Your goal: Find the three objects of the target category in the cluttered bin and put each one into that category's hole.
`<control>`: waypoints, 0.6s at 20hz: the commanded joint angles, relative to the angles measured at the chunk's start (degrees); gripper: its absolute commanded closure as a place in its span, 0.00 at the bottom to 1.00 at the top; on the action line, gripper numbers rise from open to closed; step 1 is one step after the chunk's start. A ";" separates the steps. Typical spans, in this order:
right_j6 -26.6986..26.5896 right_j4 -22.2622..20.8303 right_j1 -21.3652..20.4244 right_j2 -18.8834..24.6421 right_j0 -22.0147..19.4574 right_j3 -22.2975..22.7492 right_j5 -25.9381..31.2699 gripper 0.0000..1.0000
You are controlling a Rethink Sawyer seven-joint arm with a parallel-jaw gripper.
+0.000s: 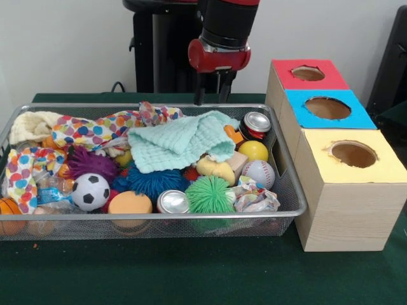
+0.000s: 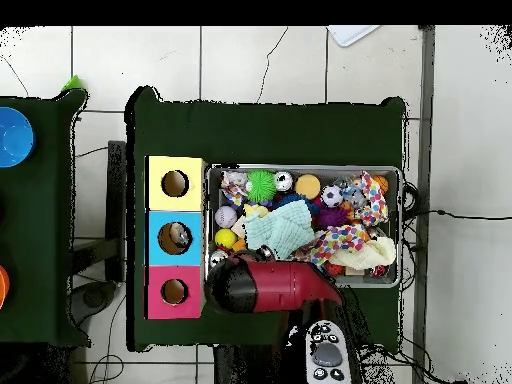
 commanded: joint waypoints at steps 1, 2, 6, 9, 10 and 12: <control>6.01 1.33 -2.66 1.98 -3.50 -0.21 6.49 0.00; 5.25 1.30 -3.29 2.23 -4.00 -0.52 7.43 0.00; 1.80 1.16 -4.83 3.97 -6.01 -2.39 11.65 0.00; -0.92 0.70 -6.33 4.95 -7.36 -4.60 15.27 0.00; -1.76 0.30 -6.83 5.10 -7.65 -5.42 16.25 0.00; -3.15 -0.63 -7.01 5.57 -8.38 -7.19 17.45 0.00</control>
